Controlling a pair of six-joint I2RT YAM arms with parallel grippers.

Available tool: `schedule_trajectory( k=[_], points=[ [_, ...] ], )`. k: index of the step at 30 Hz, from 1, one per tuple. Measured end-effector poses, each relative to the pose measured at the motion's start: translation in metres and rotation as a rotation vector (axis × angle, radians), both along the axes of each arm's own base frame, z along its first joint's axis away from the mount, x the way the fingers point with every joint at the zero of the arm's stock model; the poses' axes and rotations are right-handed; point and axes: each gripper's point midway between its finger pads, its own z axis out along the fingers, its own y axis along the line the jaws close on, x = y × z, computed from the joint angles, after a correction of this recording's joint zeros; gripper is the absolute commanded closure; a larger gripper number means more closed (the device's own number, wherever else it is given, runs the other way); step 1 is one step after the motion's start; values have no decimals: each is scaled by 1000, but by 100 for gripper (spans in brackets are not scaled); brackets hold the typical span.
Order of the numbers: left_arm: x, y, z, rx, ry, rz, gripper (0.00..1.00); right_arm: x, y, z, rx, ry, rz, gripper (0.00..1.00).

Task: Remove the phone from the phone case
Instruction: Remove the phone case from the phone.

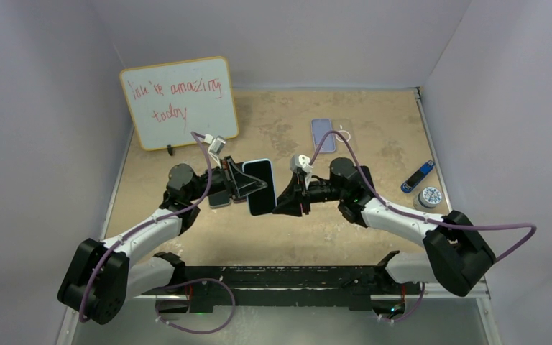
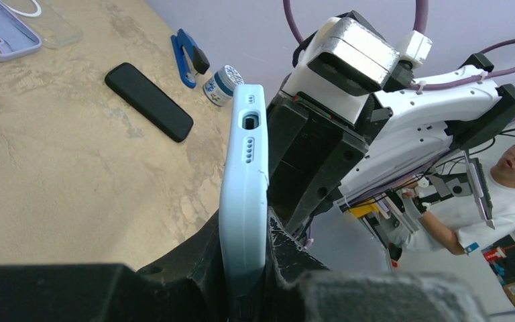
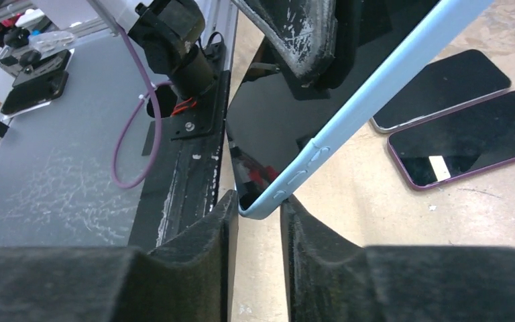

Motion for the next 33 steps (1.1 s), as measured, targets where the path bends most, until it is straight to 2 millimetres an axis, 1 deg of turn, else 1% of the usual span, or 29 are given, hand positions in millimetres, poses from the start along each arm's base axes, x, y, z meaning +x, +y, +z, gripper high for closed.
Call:
schedule_trajectory(
  k=[3,4,5,10,23,33],
  points=[
    [-2,0,1,-1,-7,-12,100,-2,0,-2,-8,-13,13,93],
    [-3,-1,2,-2,-14,-18,100,-2,0,-4,-14,-11,14,98],
    [-4,-1,3,-3,-25,-25,100,-2,0,-4,-19,-9,15,100],
    [-9,-2,6,-10,-60,-55,100,-2,0,-4,-26,-21,25,100],
    [-20,-3,3,2,-57,-127,100,-12,3,-11,-66,-159,110,100],
    [-19,-1,1,7,-55,-133,100,-9,7,-15,-102,-244,118,100]
  ],
)
